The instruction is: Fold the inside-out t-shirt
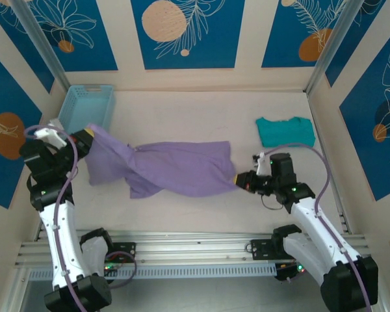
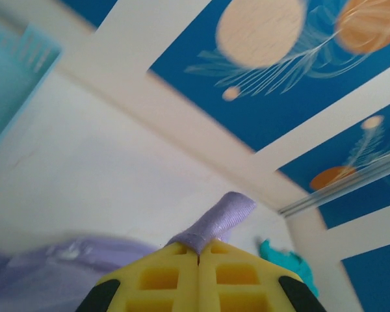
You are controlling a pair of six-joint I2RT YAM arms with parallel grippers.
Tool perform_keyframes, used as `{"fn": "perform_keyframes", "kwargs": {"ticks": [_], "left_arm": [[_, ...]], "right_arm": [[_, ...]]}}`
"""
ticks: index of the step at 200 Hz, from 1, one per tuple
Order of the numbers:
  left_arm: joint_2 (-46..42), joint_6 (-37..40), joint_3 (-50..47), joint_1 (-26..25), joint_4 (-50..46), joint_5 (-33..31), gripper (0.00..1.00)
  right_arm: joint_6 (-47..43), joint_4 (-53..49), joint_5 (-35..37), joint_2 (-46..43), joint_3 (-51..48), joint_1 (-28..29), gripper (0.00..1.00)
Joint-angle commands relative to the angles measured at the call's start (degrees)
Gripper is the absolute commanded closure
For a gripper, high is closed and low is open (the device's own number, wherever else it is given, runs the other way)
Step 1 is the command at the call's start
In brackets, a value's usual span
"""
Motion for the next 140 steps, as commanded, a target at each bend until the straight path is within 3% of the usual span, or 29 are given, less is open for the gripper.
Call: {"fn": "perform_keyframes", "kwargs": {"ticks": [1,31,107,140], "left_arm": [[-2.6,6.4,-1.8,-0.6,-4.4,-1.5,1.00],[-2.5,8.6,-4.3,-0.7,-5.8,-2.1,1.00],[-0.8,9.5,-8.8,-0.7,-3.0,-1.3,1.00],[-0.1,8.6,-8.9,-0.9,-1.5,-0.5,1.00]], "right_arm": [[4.2,0.5,3.7,1.5,-2.2,2.6,1.00],[4.0,-1.9,7.8,5.7,-2.5,4.2,0.99],[3.1,0.6,5.1,12.2,-3.0,4.9,0.75],[2.8,-0.6,7.1,12.4,-3.3,5.0,0.66]]}}
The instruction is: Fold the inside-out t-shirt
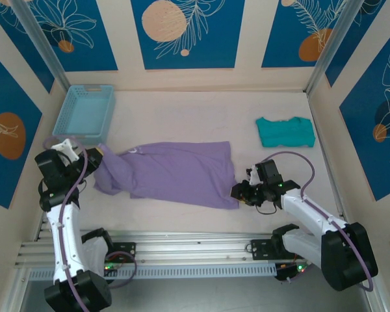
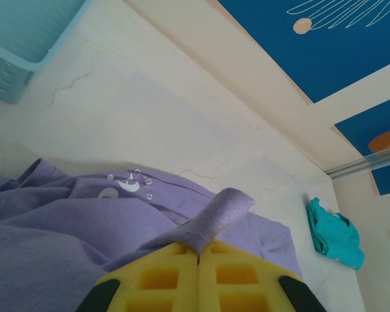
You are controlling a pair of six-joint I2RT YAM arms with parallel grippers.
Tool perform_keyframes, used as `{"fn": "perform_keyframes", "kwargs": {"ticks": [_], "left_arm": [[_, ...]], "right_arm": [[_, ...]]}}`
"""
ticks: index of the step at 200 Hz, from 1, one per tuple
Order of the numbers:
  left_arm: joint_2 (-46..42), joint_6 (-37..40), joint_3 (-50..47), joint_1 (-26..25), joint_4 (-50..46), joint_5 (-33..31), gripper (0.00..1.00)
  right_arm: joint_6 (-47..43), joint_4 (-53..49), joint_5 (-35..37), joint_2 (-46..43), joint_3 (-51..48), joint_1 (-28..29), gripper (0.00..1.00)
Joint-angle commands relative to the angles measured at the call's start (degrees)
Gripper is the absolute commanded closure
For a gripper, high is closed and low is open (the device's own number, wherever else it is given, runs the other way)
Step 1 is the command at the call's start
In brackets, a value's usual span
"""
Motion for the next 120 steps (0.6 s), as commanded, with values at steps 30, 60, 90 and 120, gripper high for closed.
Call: {"fn": "perform_keyframes", "kwargs": {"ticks": [30,60,90,120], "left_arm": [[0.3,0.0,0.1,-0.7,3.8,1.7,1.00],[0.6,-0.6,0.3,-0.8,4.5,2.1,1.00],[1.0,-1.2,0.3,-0.8,5.5,2.3,1.00],[1.2,-1.2,0.5,-0.9,5.5,2.5,1.00]], "right_arm": [[-1.6,-2.1,3.2,0.7,0.1,1.1,0.64],[-2.4,-3.3,5.1,0.8,-0.1,3.2,0.64],[-3.1,-1.8,6.2,0.9,-0.5,5.1,0.65],[-4.8,-0.6,6.8,3.1,0.1,5.2,0.72]]}}
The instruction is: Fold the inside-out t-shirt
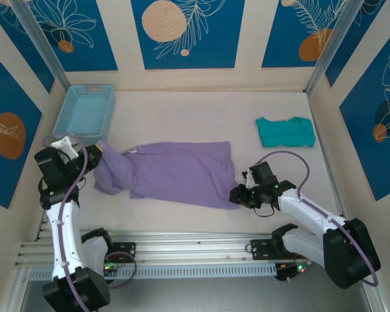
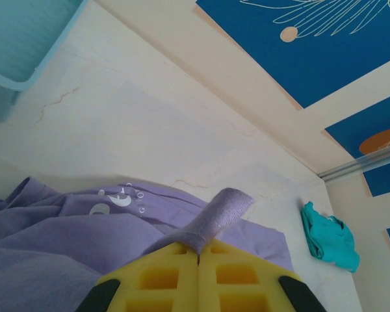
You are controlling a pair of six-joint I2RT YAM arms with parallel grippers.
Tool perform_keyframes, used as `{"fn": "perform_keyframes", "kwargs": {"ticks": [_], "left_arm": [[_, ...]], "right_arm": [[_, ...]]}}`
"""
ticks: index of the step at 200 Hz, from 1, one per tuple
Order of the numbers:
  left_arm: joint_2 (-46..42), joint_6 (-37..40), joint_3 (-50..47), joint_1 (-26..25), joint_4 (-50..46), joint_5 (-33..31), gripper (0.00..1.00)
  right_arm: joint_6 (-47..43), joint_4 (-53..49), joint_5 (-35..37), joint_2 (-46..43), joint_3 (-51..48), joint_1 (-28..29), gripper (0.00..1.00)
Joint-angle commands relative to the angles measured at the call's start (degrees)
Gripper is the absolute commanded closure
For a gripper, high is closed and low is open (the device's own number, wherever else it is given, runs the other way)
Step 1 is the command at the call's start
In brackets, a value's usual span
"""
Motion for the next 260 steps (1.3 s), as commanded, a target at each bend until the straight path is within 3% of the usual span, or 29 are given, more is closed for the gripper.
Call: {"fn": "perform_keyframes", "kwargs": {"ticks": [1,32,58,80,105,134,187,219,235,260], "left_arm": [[-0.1,-0.5,0.6,-0.6,1.6,1.6,1.00],[-0.1,-0.9,0.8,-0.6,1.8,1.6,1.00],[0.0,-1.2,1.4,-0.7,1.8,1.9,1.00],[-0.1,-2.1,2.3,-0.8,2.0,1.9,1.00],[-0.1,-6.4,5.6,-0.8,4.7,2.2,1.00],[-0.1,-9.0,17.9,-0.9,4.2,1.9,1.00],[1.9,-6.9,46.8,-0.7,-1.6,-5.1,1.00],[7.9,-2.9,65.5,-0.7,-12.0,-8.1,1.00],[10.5,-2.8,67.1,-0.8,-13.1,-8.5,1.00],[13.3,-2.6,60.0,-0.9,-9.7,-10.4,1.00]], "right_arm": [[-2.2,0.5,1.1,1.9,0.2,0.4,0.72],[-3.2,1.0,0.3,3.0,1.0,0.6,0.87],[-4.1,0.3,1.2,-0.2,2.1,0.6,0.89],[-5.9,-0.3,1.9,-3.1,3.9,0.4,1.00],[-9.7,-2.6,2.7,-6.7,11.1,-1.3,1.00],[-15.3,-9.8,5.9,-10.8,26.0,-7.1,1.00],[-19.6,-17.0,6.4,-16.9,50.4,-22.6,1.00],[-24.3,-25.1,9.7,-15.1,66.0,-25.3,1.00],[-25.7,-26.3,11.0,-14.2,69.1,-25.3,1.00],[-26.0,-23.5,10.7,-11.0,67.0,-25.3,1.00]]}}
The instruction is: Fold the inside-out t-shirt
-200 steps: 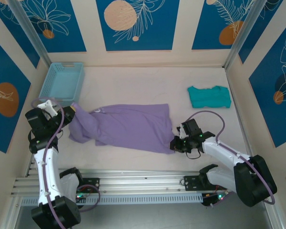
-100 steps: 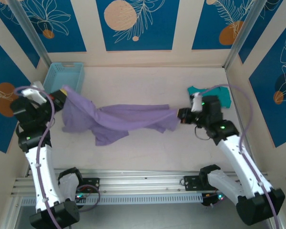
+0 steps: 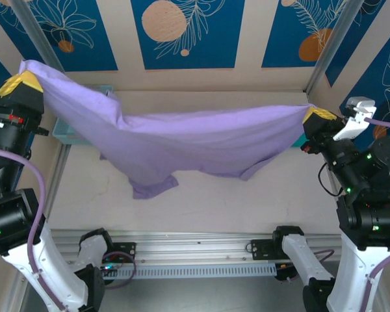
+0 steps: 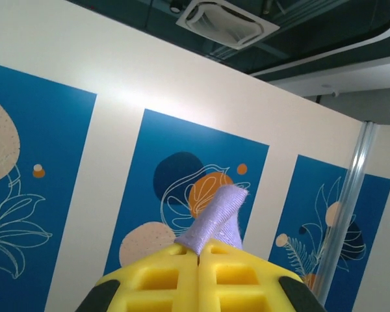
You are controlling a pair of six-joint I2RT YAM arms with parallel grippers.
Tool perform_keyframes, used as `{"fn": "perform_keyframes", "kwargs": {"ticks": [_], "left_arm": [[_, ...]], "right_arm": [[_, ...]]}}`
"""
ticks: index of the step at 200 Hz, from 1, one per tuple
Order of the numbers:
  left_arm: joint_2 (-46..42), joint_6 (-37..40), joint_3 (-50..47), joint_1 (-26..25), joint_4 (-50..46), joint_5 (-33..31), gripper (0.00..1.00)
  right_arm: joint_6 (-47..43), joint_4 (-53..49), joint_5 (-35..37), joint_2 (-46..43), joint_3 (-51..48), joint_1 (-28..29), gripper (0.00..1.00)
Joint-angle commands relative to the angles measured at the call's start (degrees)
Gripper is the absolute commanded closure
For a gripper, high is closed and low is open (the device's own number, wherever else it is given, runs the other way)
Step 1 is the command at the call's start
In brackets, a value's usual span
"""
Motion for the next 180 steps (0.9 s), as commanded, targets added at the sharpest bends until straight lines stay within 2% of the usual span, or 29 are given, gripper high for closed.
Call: {"fn": "perform_keyframes", "kwargs": {"ticks": [1,12,24,40,56,78,110,120,146,164,180], "left_arm": [[6.0,1.3,-6.5,-0.4,-2.7,-3.7,1.00],[8.5,2.3,-8.3,-1.6,-1.6,-5.1,1.00],[12.6,6.2,-7.1,-5.7,-2.7,-9.2,1.00],[19.8,12.4,-2.1,-12.5,-5.4,-15.4,1.00],[27.8,14.4,4.0,-15.8,-6.0,-17.7,1.00],[38.7,15.5,17.5,-16.5,-8.0,-19.4,1.00],[50.4,15.2,44.8,-15.8,-12.2,-20.4,1.00],[51.0,13.3,48.6,-15.2,-10.2,-20.0,1.00],[47.5,10.1,48.4,-14.0,-3.5,-19.1,1.00],[44.3,9.8,46.5,-14.0,-2.6,-17.3,1.00],[39.4,10.0,41.0,-14.0,-1.6,-15.5,1.00]], "right_arm": [[-2.6,-2.6,1.6,4.9,-2.1,-0.2,1.00],[-2.3,0.0,0.6,7.7,-3.4,-0.3,1.00],[-2.2,3.7,0.3,11.6,-3.8,-0.5,1.00],[-1.9,8.1,0.6,17.4,-2.4,-1.0,1.00],[-0.9,13.9,0.4,23.6,-0.3,-1.7,1.00],[0.1,18.3,-2.4,34.4,7.6,-2.3,1.00],[1.0,14.3,-6.1,46.2,30.1,-2.7,1.00],[0.9,12.7,-6.2,47.9,35.8,-2.7,1.00],[1.0,9.4,-7.3,50.2,46.9,-3.2,1.00],[0.6,8.3,-8.8,49.4,49.0,-3.3,1.00],[0.2,6.6,-10.9,47.1,47.9,-3.3,1.00]]}}
